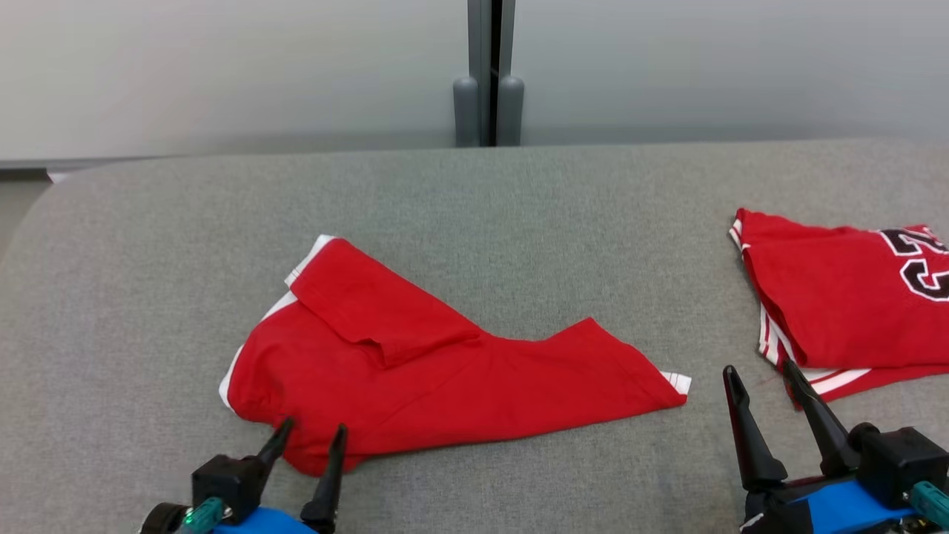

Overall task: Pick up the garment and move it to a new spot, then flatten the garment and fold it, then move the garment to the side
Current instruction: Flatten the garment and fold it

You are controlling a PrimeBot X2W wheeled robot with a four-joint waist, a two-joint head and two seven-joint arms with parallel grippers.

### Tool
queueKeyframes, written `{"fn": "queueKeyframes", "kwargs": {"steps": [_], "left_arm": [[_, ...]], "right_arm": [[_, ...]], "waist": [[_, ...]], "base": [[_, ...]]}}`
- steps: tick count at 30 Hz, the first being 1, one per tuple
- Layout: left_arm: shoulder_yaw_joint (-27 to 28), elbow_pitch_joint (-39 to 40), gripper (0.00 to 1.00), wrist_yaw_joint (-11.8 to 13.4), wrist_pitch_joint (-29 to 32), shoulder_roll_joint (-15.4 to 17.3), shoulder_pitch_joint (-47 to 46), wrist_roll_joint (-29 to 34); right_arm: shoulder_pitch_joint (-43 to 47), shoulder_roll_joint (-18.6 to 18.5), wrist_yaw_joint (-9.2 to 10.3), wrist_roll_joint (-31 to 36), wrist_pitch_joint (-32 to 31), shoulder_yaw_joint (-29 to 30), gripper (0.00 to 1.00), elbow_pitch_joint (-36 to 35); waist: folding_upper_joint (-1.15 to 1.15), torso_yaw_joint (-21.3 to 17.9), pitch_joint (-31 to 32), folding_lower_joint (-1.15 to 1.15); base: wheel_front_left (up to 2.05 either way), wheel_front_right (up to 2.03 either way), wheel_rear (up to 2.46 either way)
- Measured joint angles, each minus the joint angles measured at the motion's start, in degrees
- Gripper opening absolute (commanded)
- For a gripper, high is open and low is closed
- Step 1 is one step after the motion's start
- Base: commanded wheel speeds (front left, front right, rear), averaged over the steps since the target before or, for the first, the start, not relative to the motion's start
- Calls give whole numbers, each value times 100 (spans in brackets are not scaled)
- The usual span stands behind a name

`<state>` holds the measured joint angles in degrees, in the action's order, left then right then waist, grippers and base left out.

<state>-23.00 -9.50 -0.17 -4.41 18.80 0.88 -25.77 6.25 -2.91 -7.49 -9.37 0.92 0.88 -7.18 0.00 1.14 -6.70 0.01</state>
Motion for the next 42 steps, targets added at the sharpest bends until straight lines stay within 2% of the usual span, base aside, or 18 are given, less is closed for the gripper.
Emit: {"fn": "queueKeyframes", "kwargs": {"steps": [5, 6, 7, 8, 13, 18, 22, 27, 33, 37, 42], "left_arm": [[-169, -400, 100, -198, 81, -92, -292, -13], [-185, -454, 39, -236, 79, -90, -354, -13], [-196, -502, 8, -264, 80, -92, -412, -20], [-207, -548, 0, -287, 79, -99, -464, -31], [-321, -656, 0, -375, 70, -49, -659, 56], [-393, -360, 0, -346, 134, 54, -706, 166], [-459, 328, 0, -220, 441, 199, -620, 246], [-542, 1529, 0, -125, 1149, 547, -353, 265], [-390, 2695, 0, 68, 1870, 888, -187, 118], [-278, 2688, 0, 120, 2098, 891, -158, -191], [-148, 2053, 0, 67, 2087, 760, -428, -439]], "right_arm": [[-158, 0, 0, -5, 48, -15, 100, 34], [-185, 1, 0, -5, 66, -14, 100, 40], [-207, 1, 0, -5, 67, -7, 100, 49], [-230, 1, 0, -5, 70, -1, 100, 64], [-288, 1, 0, -5, 97, 32, 100, 122], [-311, 1, 0, -4, 127, 89, 100, 167], [-273, 1, 0, -7, 149, 155, 100, 182], [-165, 1, 0, -27, 134, 260, 100, 147], [-108, 2, 0, -54, 119, 260, 100, 78], [-126, 2, 0, -96, 119, 224, 100, 54], [-247, 1, 0, -111, 131, 210, 100, 18]], "waist": [[1, -27, -319, 1], [1, -25, -365, 1], [1, -20, -401, 1], [1, -14, -429, 1], [1, 22, -480, 0], [1, 86, -354, 0], [0, 146, -187, -1], [0, 249, 2, -1], [0, 274, 54, -1], [0, 194, -29, -1], [0, 32, -281, -1]], "base": [[0, 0, 0], [0, 0, 0], [0, 0, 0], [0, 0, 0], [0, 0, 0], [0, 0, 0], [0, 0, 0], [0, 0, 0], [0, 0, 0], [0, 0, 0], [0, 0, 0]]}}
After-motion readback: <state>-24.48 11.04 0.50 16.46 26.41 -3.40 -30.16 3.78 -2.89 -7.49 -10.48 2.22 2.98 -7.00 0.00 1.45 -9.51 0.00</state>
